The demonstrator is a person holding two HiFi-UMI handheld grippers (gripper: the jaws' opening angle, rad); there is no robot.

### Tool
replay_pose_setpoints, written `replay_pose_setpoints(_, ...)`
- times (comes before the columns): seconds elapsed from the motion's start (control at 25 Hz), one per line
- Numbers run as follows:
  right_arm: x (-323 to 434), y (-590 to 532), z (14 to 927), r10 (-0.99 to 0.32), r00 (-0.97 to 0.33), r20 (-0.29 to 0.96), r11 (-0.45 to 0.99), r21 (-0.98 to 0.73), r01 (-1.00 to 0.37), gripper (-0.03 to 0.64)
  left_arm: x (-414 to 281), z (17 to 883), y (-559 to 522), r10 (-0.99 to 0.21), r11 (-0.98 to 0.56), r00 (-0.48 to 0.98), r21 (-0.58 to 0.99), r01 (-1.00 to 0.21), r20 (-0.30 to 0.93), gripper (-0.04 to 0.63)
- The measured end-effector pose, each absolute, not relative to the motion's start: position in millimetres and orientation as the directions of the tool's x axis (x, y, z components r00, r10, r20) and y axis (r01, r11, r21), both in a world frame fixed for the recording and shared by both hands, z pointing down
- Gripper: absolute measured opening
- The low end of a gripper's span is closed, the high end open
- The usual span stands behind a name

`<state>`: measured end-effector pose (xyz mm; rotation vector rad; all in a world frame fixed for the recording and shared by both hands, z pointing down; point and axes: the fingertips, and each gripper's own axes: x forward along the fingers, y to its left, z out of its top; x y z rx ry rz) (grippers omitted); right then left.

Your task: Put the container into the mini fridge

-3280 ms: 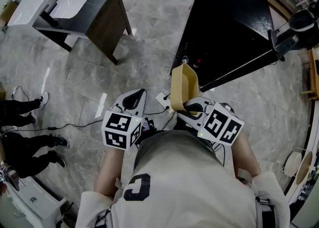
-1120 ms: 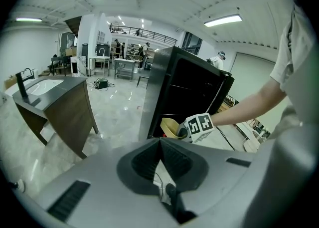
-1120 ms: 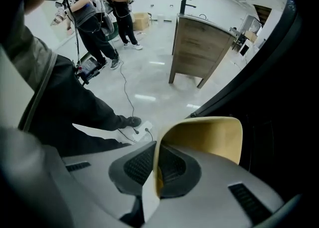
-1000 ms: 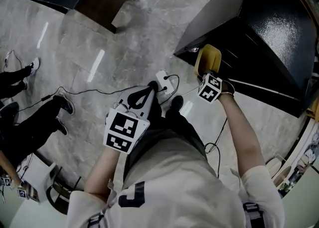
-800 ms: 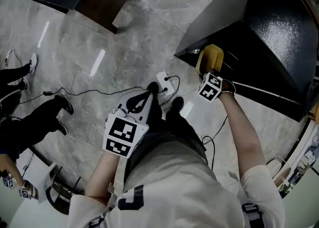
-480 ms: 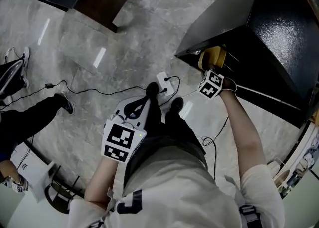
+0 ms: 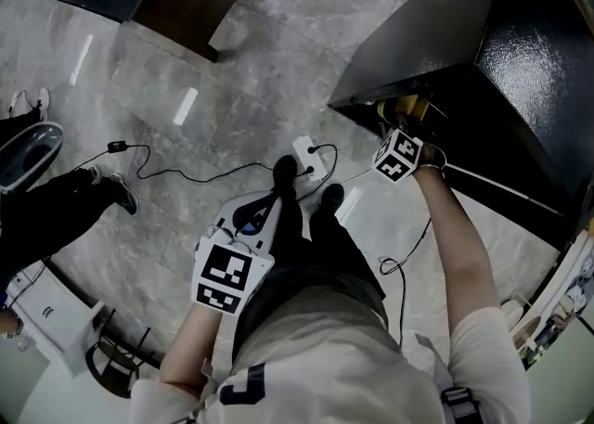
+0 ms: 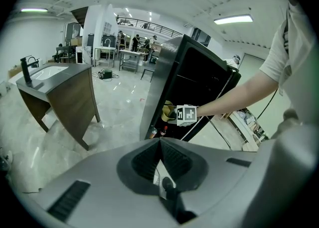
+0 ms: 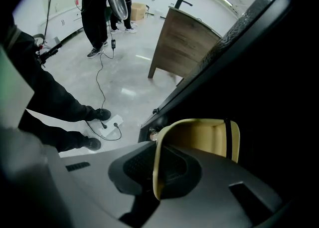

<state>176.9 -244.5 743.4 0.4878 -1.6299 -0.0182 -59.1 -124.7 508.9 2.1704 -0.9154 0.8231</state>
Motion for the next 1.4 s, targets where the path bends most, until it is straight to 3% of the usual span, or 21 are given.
replay_pose_setpoints(0.76, 192, -289, 736, -0.479, -0.007, 0.878, 0.829, 0.45, -0.334, 0.032, -72, 521, -142, -0.365, -0.556, 0.547, 0.294, -0.777, 0.754, 0.054)
replay_pose_setpoints(1.4, 202, -300, 732, -0.522, 0.051, 0.851, 0.787, 0.504, -0.355, 0.04, -98, 526, -142, -0.387, -0.528, 0.516, 0.275, -0.804, 0.764, 0.054)
